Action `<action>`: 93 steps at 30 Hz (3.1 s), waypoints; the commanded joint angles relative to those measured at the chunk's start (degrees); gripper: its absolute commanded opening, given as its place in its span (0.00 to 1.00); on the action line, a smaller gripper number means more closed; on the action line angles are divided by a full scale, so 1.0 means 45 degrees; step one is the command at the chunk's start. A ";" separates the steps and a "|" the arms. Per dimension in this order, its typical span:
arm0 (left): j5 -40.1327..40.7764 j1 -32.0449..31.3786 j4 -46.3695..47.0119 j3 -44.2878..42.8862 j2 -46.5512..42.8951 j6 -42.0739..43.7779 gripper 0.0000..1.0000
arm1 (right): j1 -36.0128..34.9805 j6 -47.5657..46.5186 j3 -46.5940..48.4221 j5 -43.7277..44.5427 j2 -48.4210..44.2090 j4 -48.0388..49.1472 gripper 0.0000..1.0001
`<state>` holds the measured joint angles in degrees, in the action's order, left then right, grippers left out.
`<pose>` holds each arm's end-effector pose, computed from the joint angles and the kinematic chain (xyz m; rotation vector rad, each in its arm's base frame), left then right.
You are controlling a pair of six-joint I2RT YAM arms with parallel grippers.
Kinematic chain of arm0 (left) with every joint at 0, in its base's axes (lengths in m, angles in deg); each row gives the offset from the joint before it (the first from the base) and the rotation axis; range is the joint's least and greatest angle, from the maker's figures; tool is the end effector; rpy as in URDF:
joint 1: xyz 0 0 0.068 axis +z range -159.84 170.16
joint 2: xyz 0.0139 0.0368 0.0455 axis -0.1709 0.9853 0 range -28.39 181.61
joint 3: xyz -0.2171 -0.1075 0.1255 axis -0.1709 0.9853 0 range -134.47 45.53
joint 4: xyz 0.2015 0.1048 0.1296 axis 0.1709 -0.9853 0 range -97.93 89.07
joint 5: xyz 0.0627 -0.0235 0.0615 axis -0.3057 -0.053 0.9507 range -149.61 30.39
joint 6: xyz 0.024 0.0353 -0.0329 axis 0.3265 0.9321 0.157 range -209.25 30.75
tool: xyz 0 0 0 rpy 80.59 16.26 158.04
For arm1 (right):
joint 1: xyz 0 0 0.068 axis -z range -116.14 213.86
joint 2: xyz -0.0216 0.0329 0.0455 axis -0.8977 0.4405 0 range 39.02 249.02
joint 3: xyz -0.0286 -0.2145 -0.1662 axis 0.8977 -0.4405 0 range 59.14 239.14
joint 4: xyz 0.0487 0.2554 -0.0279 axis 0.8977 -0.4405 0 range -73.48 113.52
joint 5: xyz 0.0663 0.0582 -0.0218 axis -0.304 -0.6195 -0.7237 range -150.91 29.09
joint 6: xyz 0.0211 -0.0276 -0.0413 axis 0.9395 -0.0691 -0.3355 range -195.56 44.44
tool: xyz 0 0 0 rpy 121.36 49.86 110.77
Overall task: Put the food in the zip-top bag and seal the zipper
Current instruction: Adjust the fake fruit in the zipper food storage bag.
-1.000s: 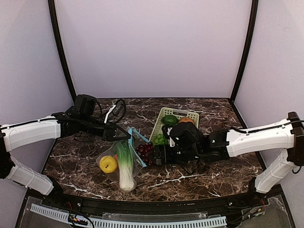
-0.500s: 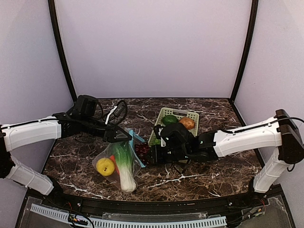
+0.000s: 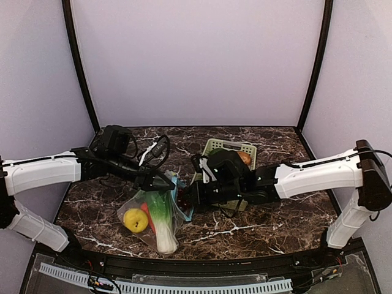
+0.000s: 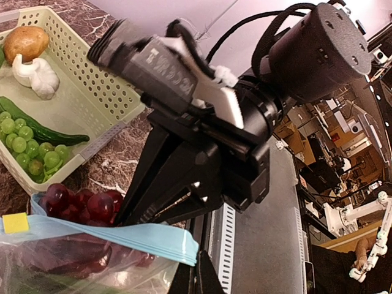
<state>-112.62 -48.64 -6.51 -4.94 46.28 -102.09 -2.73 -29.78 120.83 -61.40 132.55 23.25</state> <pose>0.2013 -0.1983 0.2751 1.0753 1.9308 -1.4895 0.1463 0.3387 0.2404 -0.4322 2.3229 1.0913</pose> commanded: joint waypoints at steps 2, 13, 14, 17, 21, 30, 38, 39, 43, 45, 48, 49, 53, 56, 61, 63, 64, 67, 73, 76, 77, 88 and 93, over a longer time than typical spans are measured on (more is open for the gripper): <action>-0.0956 -0.0484 0.0398 -0.0076 0.0345 0.0226 0.01 | 0.0016 0.0397 -0.0917 -0.1927 0.0772 0.1274 0.06; -0.0525 -0.0729 -0.0449 -0.0427 0.1092 0.0793 0.01 | -0.0237 -0.0187 -0.0502 -0.2785 0.1777 0.1436 0.07; -0.0466 -0.0731 -0.0590 -0.0484 0.1148 0.0886 0.01 | -0.0239 -0.0163 -0.0535 -0.2752 0.1732 0.1436 0.08; -0.0281 -0.0730 -0.1025 -0.0630 0.1177 0.1155 0.01 | -0.0237 -0.0141 -0.0828 -0.2405 0.1221 0.1421 0.15; -0.0315 -0.0730 -0.1102 -0.0648 0.1101 0.1219 0.01 | -0.0231 -0.0066 -0.1461 -0.1608 -0.0111 0.1010 0.26; -0.0413 -0.0719 -0.1156 -0.0619 0.0585 0.1339 0.01 | -0.0234 0.0421 -0.2430 0.1037 -0.3191 -0.1816 0.76; -0.0550 -0.0730 -0.1127 -0.0613 0.0572 0.1318 0.01 | -0.0032 0.0529 -0.2498 0.0905 -0.2311 -0.1627 0.86; -0.0566 -0.0721 -0.1128 -0.0607 0.0583 0.1303 0.01 | -0.0050 0.0471 -0.2398 0.0817 -0.2048 -0.1517 0.87; -0.0617 -0.0728 -0.1132 -0.0589 0.0593 0.1298 0.01 | -0.0076 0.0345 -0.2025 0.0484 -0.1096 -0.1139 0.88; -0.0654 -0.0717 -0.1128 -0.0598 0.0583 0.1302 0.01 | -0.0085 0.0349 -0.1960 0.0188 -0.0601 -0.0759 0.88; -0.0678 -0.0729 -0.1106 -0.0589 0.0563 0.1325 0.01 | -0.0174 0.0337 -0.1770 -0.0298 -0.0056 -0.0299 0.86; -0.0680 -0.0731 -0.1108 -0.0596 0.0559 0.1299 0.01 | -0.0214 0.0335 -0.1677 -0.0408 0.0072 -0.0180 0.85; -0.0602 -0.0714 -0.1098 -0.0596 0.0526 0.1304 0.01 | -0.0336 0.0380 -0.1493 -0.0855 0.0372 0.0481 0.70; -0.0508 -0.0724 -0.1043 -0.0595 0.0416 0.1308 0.01 | -0.0358 0.0488 -0.1517 -0.0947 0.0260 0.0716 0.34; -0.0422 -0.0689 -0.0827 -0.0701 0.0093 0.1172 0.01 | -0.0354 0.0410 -0.1414 -0.0487 -0.0909 0.0171 0.04; -0.0531 -0.0692 -0.0465 -0.0873 0.0103 0.0871 0.01 | -0.0349 0.0179 -0.1131 -0.0027 -0.1588 -0.0611 0.00; -0.0615 -0.0692 -0.0245 -0.1102 0.0124 0.0759 0.01 | -0.0358 -0.0038 -0.0945 0.0226 -0.1943 -0.1022 0.00; -0.0944 -0.0691 0.0082 -0.1767 0.0331 0.0364 0.01 | -0.0340 -0.0523 -0.0416 0.1654 -0.3152 -0.2404 0.00; -0.1647 -0.0685 -0.0800 -0.3371 0.1318 0.1024 0.01 | 0.0024 -0.0460 -0.0797 0.2869 -0.4490 -0.3979 0.33; -0.2078 -0.0691 -0.1146 -0.3572 0.1712 0.1326 0.01 | 0.0098 -0.0011 -0.1878 0.2995 -0.5325 -0.4076 0.74; -0.2160 -0.0692 -0.1236 -0.3574 0.1923 0.1377 0.01 | 0.0138 0.0194 -0.2238 0.2958 -0.5548 -0.4038 0.82; -0.2575 -0.0680 -0.0903 -0.2987 0.2581 0.1400 0.01 | 0.0382 0.1687 -0.5386 0.2012 -0.6671 -0.2221 0.82; -0.2496 -0.0680 -0.0738 -0.2853 0.2524 0.1324 0.01 | 0.0714 0.1751 -0.5989 0.1616 -0.6481 -0.1112 0.75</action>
<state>-121.96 -51.64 -11.28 -18.74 58.81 -96.89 -0.74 -22.83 95.69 -52.33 103.40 11.07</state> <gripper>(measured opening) 0.007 0.734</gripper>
